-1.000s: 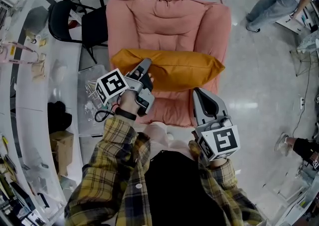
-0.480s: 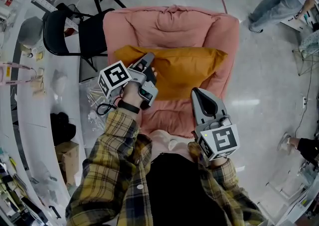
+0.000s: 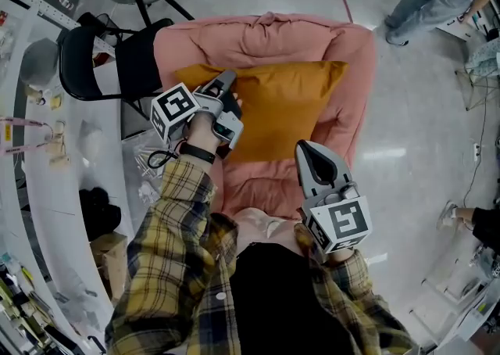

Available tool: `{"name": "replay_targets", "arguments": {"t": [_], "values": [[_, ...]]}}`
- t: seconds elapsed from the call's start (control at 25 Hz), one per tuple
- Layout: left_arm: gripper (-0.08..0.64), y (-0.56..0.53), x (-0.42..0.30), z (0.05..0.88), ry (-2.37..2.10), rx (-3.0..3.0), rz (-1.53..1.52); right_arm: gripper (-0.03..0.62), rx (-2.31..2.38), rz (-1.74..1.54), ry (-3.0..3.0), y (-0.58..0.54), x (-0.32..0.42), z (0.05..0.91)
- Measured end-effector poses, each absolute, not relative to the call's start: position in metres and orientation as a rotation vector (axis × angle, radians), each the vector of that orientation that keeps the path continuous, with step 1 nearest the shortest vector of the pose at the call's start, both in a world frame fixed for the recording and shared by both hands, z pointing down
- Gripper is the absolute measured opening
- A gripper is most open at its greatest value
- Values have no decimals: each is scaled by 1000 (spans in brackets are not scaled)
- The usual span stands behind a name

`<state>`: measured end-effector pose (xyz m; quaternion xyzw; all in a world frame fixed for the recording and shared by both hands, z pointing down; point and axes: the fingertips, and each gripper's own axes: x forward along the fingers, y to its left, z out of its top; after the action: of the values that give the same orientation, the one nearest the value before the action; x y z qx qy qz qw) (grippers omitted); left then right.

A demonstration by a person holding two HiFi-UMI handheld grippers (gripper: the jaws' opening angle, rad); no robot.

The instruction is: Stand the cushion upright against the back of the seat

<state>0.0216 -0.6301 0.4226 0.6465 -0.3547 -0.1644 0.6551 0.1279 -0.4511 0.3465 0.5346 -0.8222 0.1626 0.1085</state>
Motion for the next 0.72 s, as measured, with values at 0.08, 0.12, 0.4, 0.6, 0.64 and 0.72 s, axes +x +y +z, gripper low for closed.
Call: {"name": "replay_targets", "arguments": {"t": [0.08, 0.12, 0.4, 0.6, 0.64, 0.72], "values": [[17, -639, 21, 421, -793, 1467, -392, 18, 1581, 477, -2410, -453, 129, 347], [17, -642, 21, 419, -785, 1470, -403, 18, 1585, 477, -2407, -453, 129, 347], [17, -645, 18, 423, -781, 1472, -399, 18, 1596, 473, -2395, -446, 132, 347], [17, -629, 20, 415, -778, 1498, -410, 18, 1593, 459, -2403, -434, 136, 345], [17, -624, 21, 413, -777, 1510, -408, 18, 1589, 454, -2409, -432, 137, 344], [14, -611, 24, 405, -767, 1552, -393, 18, 1581, 435, -2426, -425, 136, 340]]}}
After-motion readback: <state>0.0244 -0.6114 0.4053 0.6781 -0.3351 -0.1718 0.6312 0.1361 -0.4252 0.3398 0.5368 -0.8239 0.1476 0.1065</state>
